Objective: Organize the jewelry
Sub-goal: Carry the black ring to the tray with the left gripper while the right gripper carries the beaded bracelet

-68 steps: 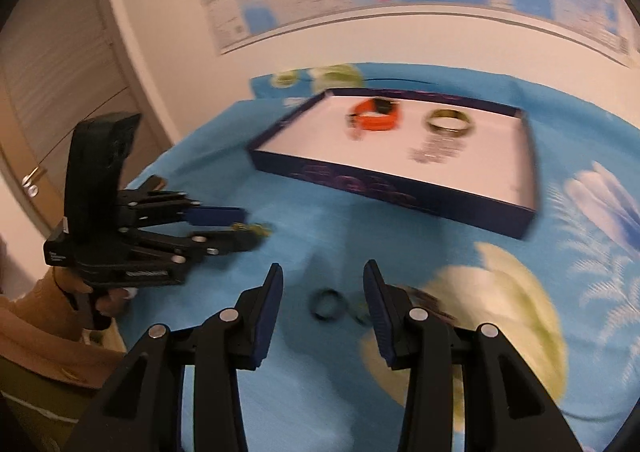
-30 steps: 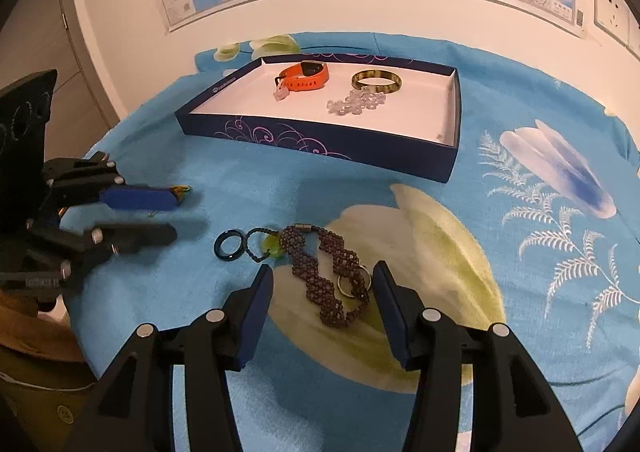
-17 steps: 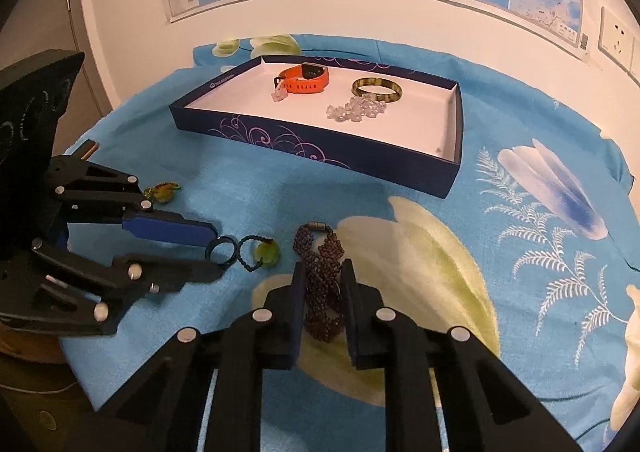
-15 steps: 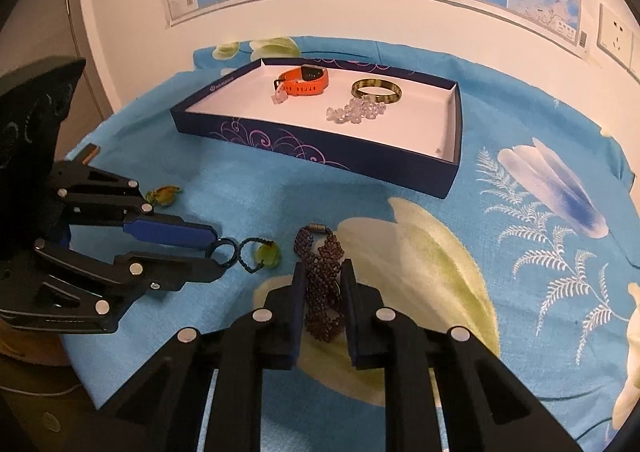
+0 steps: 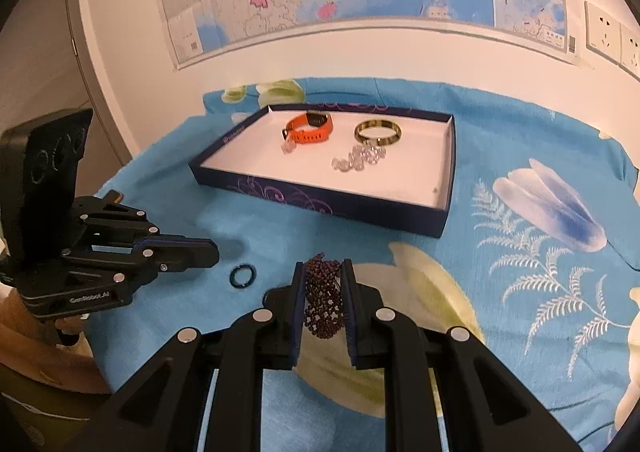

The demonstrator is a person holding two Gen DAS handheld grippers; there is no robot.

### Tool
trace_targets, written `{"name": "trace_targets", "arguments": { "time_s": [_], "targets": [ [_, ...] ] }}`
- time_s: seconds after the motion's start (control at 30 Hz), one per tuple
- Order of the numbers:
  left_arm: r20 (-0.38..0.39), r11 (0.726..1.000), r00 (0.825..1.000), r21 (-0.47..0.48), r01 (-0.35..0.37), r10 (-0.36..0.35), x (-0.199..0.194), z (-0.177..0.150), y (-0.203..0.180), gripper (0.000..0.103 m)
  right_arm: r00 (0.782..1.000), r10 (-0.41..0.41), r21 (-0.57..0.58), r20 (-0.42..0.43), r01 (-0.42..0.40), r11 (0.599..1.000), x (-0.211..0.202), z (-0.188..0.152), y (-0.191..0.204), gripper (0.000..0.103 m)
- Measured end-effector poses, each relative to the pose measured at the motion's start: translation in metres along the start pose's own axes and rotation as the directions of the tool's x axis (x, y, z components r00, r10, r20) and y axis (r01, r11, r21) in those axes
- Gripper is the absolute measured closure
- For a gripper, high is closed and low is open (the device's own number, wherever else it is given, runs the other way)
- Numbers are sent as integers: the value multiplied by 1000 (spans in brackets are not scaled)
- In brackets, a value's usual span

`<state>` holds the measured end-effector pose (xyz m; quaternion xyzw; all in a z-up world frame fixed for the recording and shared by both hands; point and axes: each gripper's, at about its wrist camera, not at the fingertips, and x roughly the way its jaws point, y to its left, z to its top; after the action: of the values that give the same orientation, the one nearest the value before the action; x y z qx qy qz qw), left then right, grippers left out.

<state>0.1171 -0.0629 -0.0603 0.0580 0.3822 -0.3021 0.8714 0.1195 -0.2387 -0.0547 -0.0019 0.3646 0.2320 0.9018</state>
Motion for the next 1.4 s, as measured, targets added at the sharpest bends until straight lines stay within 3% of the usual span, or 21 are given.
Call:
{"name": "trace_targets", "arguments": {
  "time_s": [0.1,0.17,0.23,0.4,0.57,0.7,0.8,1.13,1.27,1.4],
  "targets": [
    [7,1000,1000,2,18,-18,-3,-3,2,94,1000,-4,5,4,4,1000,-2,1,-2,87],
    [-1,999,1000,16,29,-29,0,-6,-1,82,1000,-3,12,2,3,1000,0,1,-4,87],
    [-18,999,999,35,40,-40,8,-9,-5,78,1000,-3,16,-3,3,1000,2,0,-5,87],
    [-78,998,997,55,-3,7,33,-11,-12,78,1000,4,20,-10,-4,1000,5,-1,-4,87],
    [-83,999,996,27,-31,33,33,-11,-6,80,1000,13,24,-4,-13,1000,4,0,-6,87],
    [-62,1000,998,10,-20,21,28,-10,-2,80,1000,15,25,-3,-15,1000,5,0,-5,87],
    [-69,1000,997,14,-20,21,30,-9,-2,72,1000,19,27,-4,-19,999,6,0,-6,87],
    [-76,999,997,31,-15,17,34,-5,-9,72,1000,30,45,-2,-30,999,8,2,-10,87],
    [-78,997,997,70,14,-8,38,-1,-20,71,999,35,56,-2,-34,998,9,1,-12,87],
    [-103,995,995,105,-4,14,50,3,-28,71,999,37,59,-2,-37,998,9,1,-14,87]
  ]
}}
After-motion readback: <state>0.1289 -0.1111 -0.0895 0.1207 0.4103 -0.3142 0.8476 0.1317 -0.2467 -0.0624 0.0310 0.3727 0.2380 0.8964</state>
